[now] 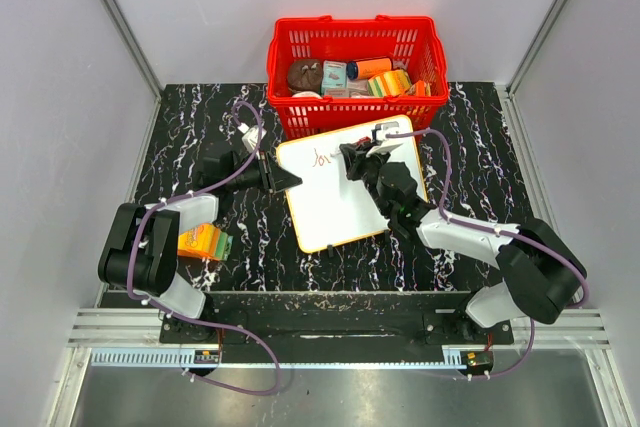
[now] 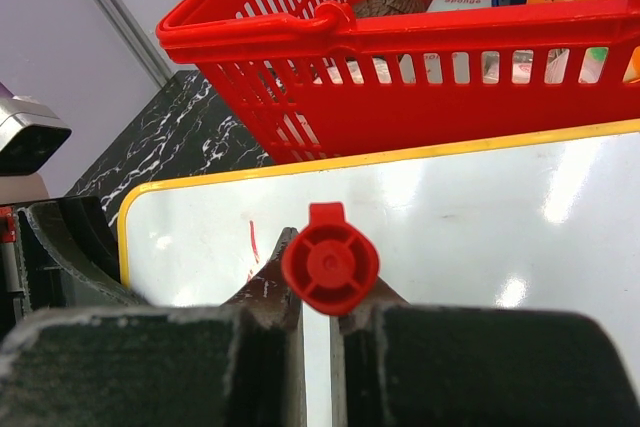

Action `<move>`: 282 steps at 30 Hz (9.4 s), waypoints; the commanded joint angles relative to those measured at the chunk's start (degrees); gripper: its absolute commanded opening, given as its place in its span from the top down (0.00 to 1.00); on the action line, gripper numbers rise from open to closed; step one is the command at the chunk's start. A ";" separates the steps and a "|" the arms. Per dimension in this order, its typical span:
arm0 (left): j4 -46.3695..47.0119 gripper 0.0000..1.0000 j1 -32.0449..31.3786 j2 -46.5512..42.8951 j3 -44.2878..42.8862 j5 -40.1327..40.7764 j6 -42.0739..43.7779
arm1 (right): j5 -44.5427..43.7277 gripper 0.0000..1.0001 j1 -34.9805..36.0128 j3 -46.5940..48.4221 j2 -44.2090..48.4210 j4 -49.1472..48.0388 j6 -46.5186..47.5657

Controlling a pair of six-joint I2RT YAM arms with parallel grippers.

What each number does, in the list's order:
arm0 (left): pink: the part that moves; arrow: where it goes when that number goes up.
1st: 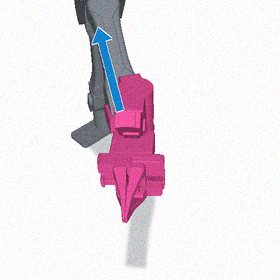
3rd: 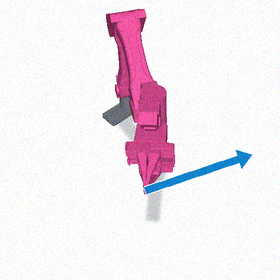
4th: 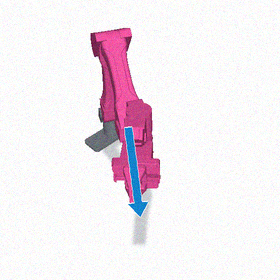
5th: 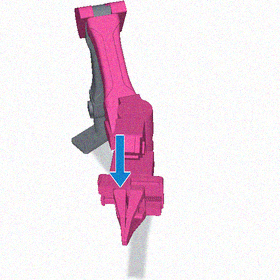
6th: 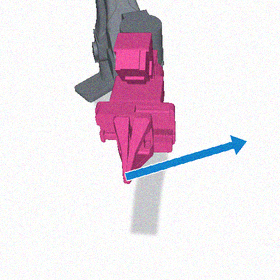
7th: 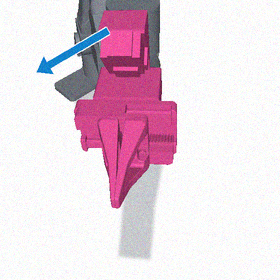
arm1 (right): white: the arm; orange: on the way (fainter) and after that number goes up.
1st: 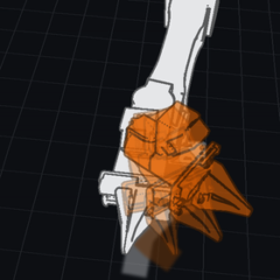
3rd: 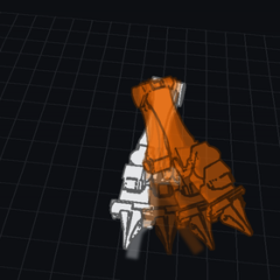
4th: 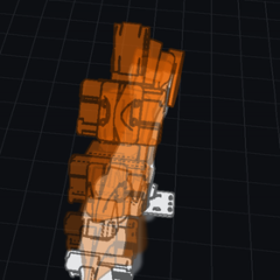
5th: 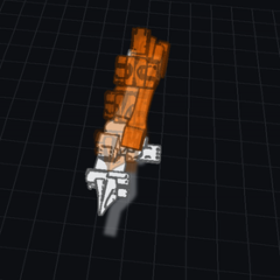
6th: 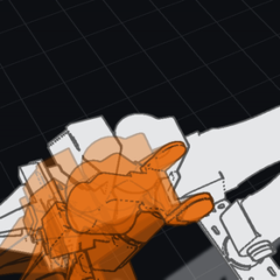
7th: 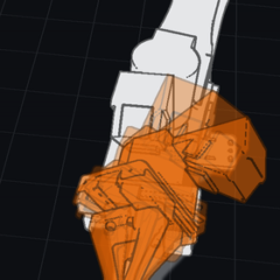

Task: Write a sentence on the whiteboard
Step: Write on the whiteboard with the whiteboard.

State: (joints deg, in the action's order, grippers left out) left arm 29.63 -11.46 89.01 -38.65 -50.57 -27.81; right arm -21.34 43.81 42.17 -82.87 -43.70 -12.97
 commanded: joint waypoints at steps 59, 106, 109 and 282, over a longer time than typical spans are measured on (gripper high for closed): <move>-3.52 1.00 -1.98 1.25 -0.10 7.85 12.52 | 20.73 1.00 -14.72 -4.12 16.33 9.68 -8.74; -3.88 1.00 -2.42 1.43 -0.37 7.76 12.70 | 21.69 1.00 -14.72 2.21 3.59 4.76 -5.75; -3.88 1.00 -2.42 1.51 -0.37 7.68 12.70 | 19.42 1.00 -14.72 2.21 3.94 5.29 -5.57; -5.19 1.00 -3.04 1.69 -0.98 8.20 13.49 | 13.34 1.00 -14.81 -3.41 7.28 8.11 -6.01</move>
State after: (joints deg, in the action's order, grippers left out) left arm 27.92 -13.10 89.01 -39.79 -49.84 -25.69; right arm -7.01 29.12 40.14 -76.84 -35.79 -19.33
